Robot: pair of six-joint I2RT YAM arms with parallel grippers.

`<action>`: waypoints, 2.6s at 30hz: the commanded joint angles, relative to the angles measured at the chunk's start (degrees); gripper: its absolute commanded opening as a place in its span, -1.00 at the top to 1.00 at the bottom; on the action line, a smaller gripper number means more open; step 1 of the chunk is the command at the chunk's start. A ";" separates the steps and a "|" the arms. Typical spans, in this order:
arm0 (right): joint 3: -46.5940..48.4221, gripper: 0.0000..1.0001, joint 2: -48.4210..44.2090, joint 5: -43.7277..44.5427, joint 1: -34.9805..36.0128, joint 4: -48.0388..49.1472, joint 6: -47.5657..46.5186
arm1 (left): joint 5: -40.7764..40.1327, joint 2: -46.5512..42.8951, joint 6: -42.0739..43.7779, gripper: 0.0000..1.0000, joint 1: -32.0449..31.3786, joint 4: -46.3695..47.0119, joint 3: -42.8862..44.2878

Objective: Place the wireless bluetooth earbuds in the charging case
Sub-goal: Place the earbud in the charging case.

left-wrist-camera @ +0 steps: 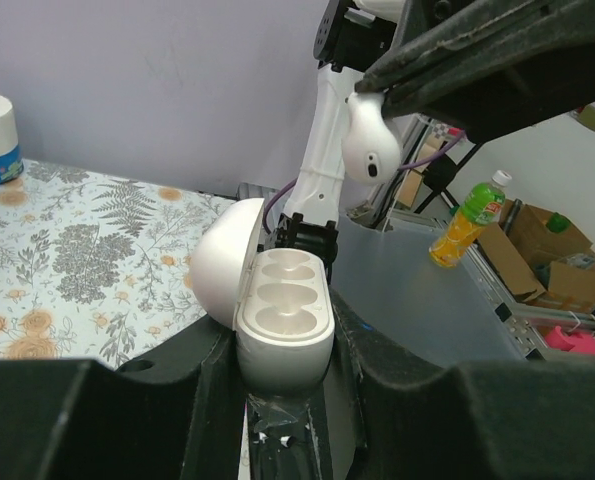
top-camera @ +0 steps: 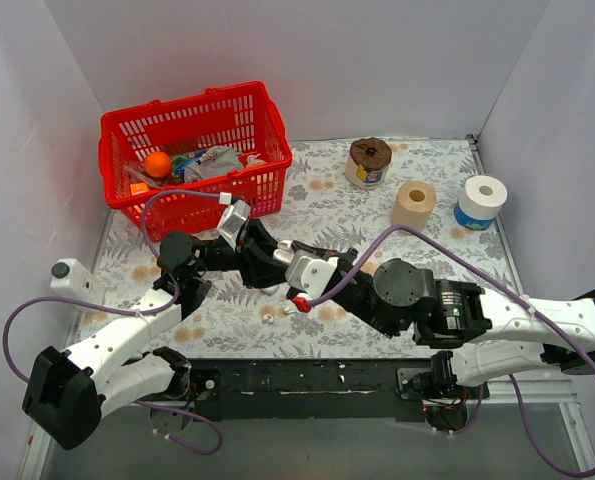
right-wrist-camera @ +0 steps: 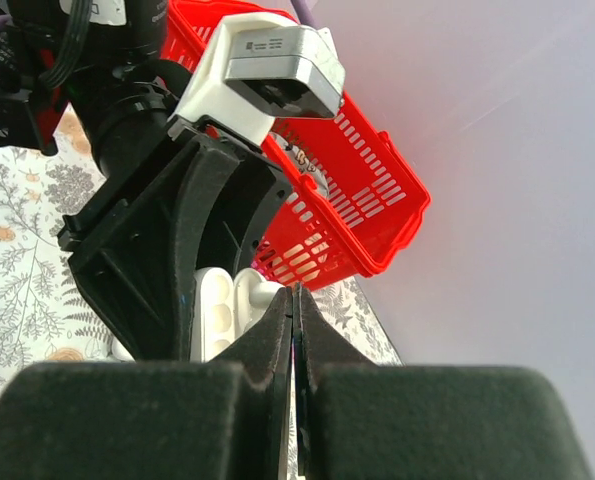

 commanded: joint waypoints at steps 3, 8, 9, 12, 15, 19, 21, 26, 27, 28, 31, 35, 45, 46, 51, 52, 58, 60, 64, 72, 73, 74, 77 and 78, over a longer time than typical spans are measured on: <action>-1.68 0.97 0.80 -0.55 0.27 5.80 -2.42 | 1.48 -0.65 -0.85 1.00 0.29 -0.76 2.59; -3.08 0.97 1.50 0.59 0.18 8.17 -3.65 | 1.22 -0.48 -2.08 1.00 0.29 -0.85 2.94; -3.35 0.97 1.68 0.60 0.27 8.70 -3.74 | 1.22 -0.48 -2.17 1.00 0.29 -0.93 3.03; -4.49 0.97 1.68 0.95 0.27 9.49 -3.92 | 1.22 -0.13 -2.61 1.00 0.29 -1.02 3.38; -5.37 0.97 1.86 1.82 0.27 12.13 -4.36 | 1.31 -0.21 -2.79 1.00 0.29 -0.94 3.73; -6.69 0.97 2.12 3.23 0.18 15.90 -5.93 | 1.22 -0.30 -2.96 1.00 0.21 -0.67 3.65; -7.30 0.97 2.30 3.49 0.27 16.79 -6.38 | 1.13 -0.30 -3.23 1.00 0.21 -0.41 3.56; -8.01 0.97 2.82 3.85 0.18 18.72 -7.25 | 0.78 -0.21 -3.67 1.00 0.21 0.91 3.38; -8.27 0.97 2.91 3.76 0.18 18.90 -7.26 | 0.78 -0.12 -3.75 1.00 0.21 1.08 3.38; -8.45 0.97 2.91 3.76 0.27 18.99 -7.43 | 0.78 -0.12 -3.84 1.00 0.29 1.17 3.47; -8.45 0.97 2.74 3.41 0.27 18.64 -7.61 | 0.52 -0.12 -3.41 1.00 0.21 0.91 3.56; -8.36 0.97 1.86 1.83 0.18 16.35 -6.38 | -0.53 -0.21 -2.44 1.00 0.21 0.30 4.08; -7.48 0.97 0.80 0.15 0.27 10.99 -2.07 | -4.40 -0.21 -0.33 1.00 0.21 0.21 4.61; -7.31 0.97 0.80 0.77 0.36 10.90 -1.90 | -4.58 -0.12 -0.33 1.00 0.21 0.29 4.70; -5.73 0.35 0.28 1.91 0.27 12.21 0.91 | -4.76 -0.12 -0.07 1.00 0.29 0.03 4.53; -5.38 0.28 -0.25 1.91 0.27 12.57 1.61 | -5.02 -0.21 0.20 1.00 0.21 -0.23 4.18; -1.68 -0.03 -5.85 2.35 0.18 16.08 8.38 | -6.69 -1.79 1.78 1.00 0.21 -2.16 2.42; -2.90 -0.04 -8.50 3.75 -0.51 18.36 10.66 | -8.00 -2.93 3.36 1.00 0.29 -3.22 1.54; -8.97 -0.04 -13.61 6.22 -4.81 14.46 17.75 | -11.34 -6.52 5.82 1.00 0.29 -6.64 -1.09; -15.99 0.03 -5.28 -15.55 -23.45 -3.16 41.25 | -23.90 -23.22 13.64 1.00 0.21 -21.39 -5.14; -16.79 0.04 -2.48 -19.14 -23.63 -3.08 42.04 | -25.40 -25.24 15.21 1.00 0.12 -25.24 -5.32; -17.75 0.05 -1.06 -20.92 -23.81 -2.73 42.75 | -26.19 -28.48 15.84 1.00 0.12 -27.20 -5.23; -20.40 0.09 4.74 -28.39 -23.81 -0.27 44.59 | -28.30 -32.98 17.42 1.00 0.21 -32.56 -5.76; -20.66 0.11 6.24 -29.97 -23.81 0.17 45.12 | -28.57 -35.43 17.51 1.00 0.12 -33.45 -5.93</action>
